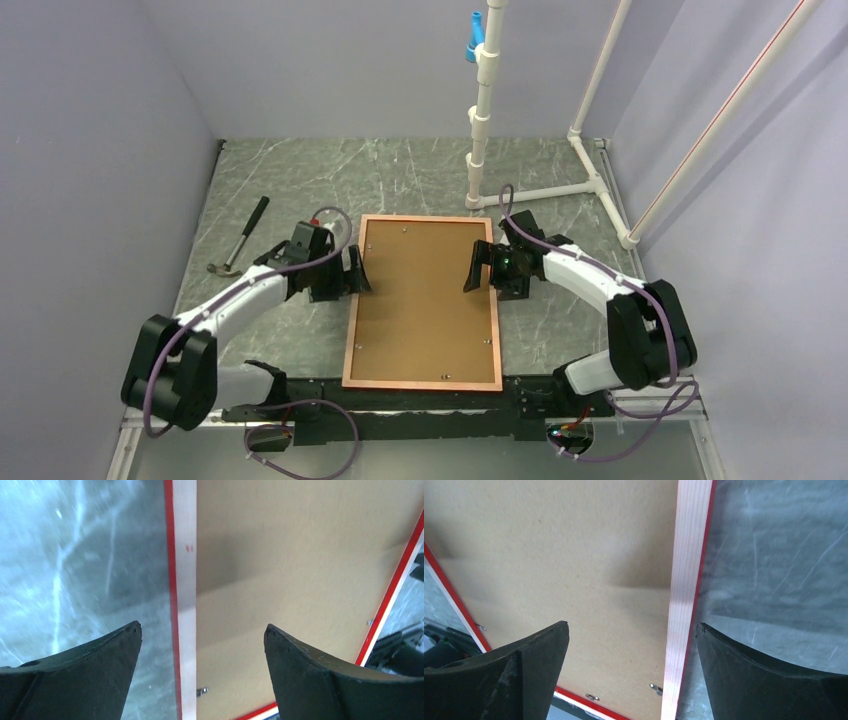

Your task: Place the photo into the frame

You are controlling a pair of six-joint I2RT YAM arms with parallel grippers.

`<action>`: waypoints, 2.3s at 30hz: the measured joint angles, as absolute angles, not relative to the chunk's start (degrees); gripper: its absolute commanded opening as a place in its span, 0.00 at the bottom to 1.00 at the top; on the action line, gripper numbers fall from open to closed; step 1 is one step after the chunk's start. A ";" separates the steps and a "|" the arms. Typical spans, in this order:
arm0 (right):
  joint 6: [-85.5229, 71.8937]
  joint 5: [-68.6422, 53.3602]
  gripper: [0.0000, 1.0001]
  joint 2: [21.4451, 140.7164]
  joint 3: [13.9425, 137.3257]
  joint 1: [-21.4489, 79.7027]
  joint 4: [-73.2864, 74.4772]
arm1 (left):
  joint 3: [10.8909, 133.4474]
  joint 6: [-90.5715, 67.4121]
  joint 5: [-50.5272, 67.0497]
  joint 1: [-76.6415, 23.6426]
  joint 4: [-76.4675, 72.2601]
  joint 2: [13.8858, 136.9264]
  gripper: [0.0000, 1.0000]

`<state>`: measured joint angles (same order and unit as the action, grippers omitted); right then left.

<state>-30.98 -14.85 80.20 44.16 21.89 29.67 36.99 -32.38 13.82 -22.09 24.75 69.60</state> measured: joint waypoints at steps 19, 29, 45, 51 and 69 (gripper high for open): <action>-30.17 -15.66 1.00 89.17 48.49 20.16 26.65 | 67.29 -26.96 7.16 -17.93 24.64 102.83 0.66; -30.17 -16.62 1.00 89.43 48.60 19.79 26.63 | 72.14 -25.10 4.62 -18.02 26.17 108.75 0.65; -30.02 -16.97 0.99 89.58 48.69 19.49 26.72 | 75.99 -23.66 -0.08 -21.12 28.51 110.96 0.02; -29.98 -17.06 0.99 89.67 48.73 19.35 26.76 | 75.75 -23.62 -0.34 -21.34 28.21 110.69 0.00; -28.16 -12.86 1.00 94.28 55.70 19.16 27.57 | 72.53 -23.55 0.14 -21.47 31.16 99.94 0.80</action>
